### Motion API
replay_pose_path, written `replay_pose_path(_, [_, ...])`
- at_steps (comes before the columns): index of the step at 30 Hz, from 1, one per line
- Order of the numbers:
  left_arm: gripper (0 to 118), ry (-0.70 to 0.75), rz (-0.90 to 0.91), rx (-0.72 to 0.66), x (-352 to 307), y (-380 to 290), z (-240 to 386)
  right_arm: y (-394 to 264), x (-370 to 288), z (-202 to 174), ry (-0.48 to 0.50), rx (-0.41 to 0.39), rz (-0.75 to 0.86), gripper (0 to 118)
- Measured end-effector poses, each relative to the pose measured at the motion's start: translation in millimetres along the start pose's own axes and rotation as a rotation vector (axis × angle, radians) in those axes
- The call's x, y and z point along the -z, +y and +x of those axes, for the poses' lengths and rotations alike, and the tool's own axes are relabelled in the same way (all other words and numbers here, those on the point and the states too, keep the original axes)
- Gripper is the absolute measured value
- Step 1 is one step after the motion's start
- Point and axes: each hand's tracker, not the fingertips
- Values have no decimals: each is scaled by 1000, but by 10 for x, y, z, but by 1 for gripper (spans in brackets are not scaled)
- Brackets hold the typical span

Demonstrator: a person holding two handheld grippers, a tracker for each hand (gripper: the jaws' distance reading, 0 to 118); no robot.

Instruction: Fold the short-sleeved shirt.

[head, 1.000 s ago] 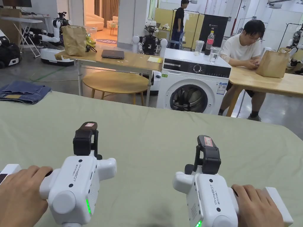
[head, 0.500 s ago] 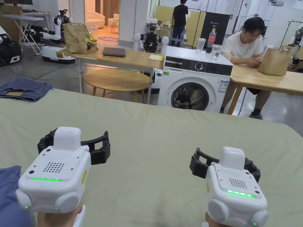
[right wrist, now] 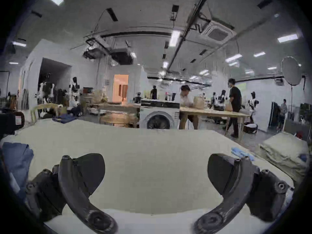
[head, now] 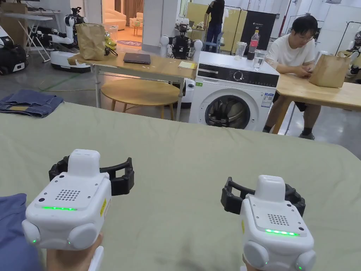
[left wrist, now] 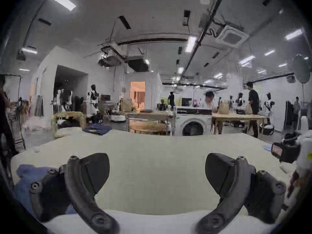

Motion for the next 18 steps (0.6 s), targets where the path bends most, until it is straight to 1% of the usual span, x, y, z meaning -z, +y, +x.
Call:
replay_pose_path(2, [112,0,-4,-3,-8,-1,-5,1,-7,9,-8,8,3,118])
replay_pose_path(3, [108,-3,-4,-2,-13,1,-7,-2,-13,9,-19,13,4,116])
replay_pose_path(4, [100,-4,-7,3,-17,7,-6,-2,-10,13,-23,17,-1,108])
replay_pose_path(5, [92,-6,-11,10,-25,10,-6,-6,-10,24,-28,26,-1,97])
replay_pose_path(6, [82,-8,-15,16,-25,9,-4,-5,-9,35,-27,35,-6,80])
replay_pose_path(7, [63,-10,-18,21,-26,7,0,-3,-6,41,-28,41,-14,49])
replay_pose_path(8, [45,-10,-24,31,-26,7,11,-2,3,51,-40,45,-21,20])
replay_pose_path(9, [23,0,-34,48,-28,6,28,-2,5,57,-48,52,-31,5])
replay_pose_path(10, [4,18,-40,67,-23,-1,47,-7,6,88,-51,58,-28,3])
replay_pose_path(11, [0,36,-42,80,-28,-12,68,-11,-2,121,-41,65,-25,0])
replay_pose_path(13, [0,35,-31,73,-54,-41,66,3,-24,132,-25,53,-21,0])
replay_pose_path(16, [0,30,-35,76,-63,-51,106,27,-62,113,-28,28,-12,0])
replay_pose_path(18, [0,25,-40,67,-72,-50,93,47,-81,117,-15,36,-3,0])
